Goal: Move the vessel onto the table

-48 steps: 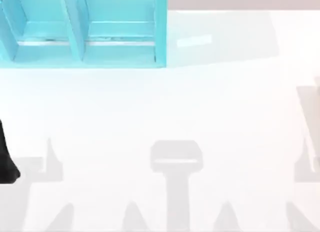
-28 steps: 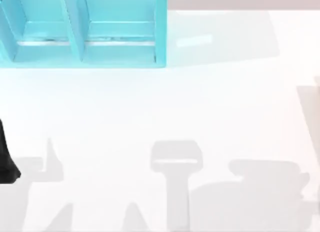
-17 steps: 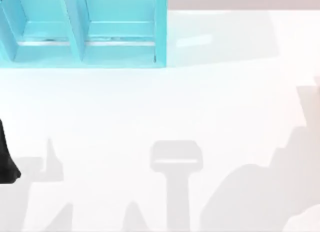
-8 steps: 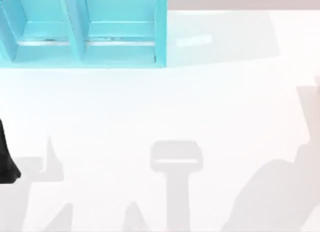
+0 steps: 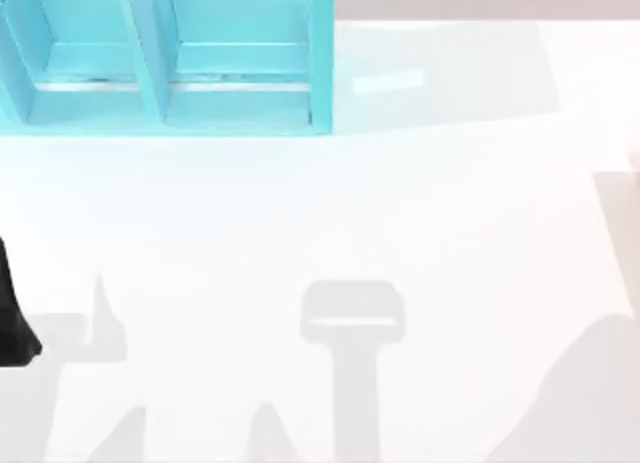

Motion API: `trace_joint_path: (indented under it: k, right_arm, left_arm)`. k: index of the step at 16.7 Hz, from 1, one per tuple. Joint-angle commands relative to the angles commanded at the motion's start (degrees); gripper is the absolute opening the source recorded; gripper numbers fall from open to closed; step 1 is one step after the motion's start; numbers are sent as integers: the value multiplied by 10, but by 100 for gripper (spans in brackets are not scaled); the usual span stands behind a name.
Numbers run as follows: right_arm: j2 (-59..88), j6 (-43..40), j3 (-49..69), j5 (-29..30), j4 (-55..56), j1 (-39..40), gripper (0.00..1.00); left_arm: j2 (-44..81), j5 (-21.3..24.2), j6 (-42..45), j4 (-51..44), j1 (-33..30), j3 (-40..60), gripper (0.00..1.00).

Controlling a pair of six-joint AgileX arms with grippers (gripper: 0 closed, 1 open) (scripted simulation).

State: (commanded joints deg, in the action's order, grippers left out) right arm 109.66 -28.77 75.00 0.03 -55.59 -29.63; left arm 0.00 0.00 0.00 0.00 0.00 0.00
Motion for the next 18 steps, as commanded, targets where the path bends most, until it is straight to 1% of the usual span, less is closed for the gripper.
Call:
trace_joint_path:
  k: [2, 15, 16, 18]
  right_arm:
    - [0, 0, 0, 0, 0, 0, 100]
    - [0, 0, 0, 0, 0, 0, 2]
    - [0, 0, 0, 0, 0, 0, 0]
    - [0, 0, 0, 0, 0, 0, 0]
  left_arm:
    - [0, 0, 0, 0, 0, 0, 100]
    - [0, 0, 0, 0, 0, 0, 100]
    - [0, 0, 0, 0, 0, 0, 100]
    - [0, 0, 0, 0, 0, 0, 100]
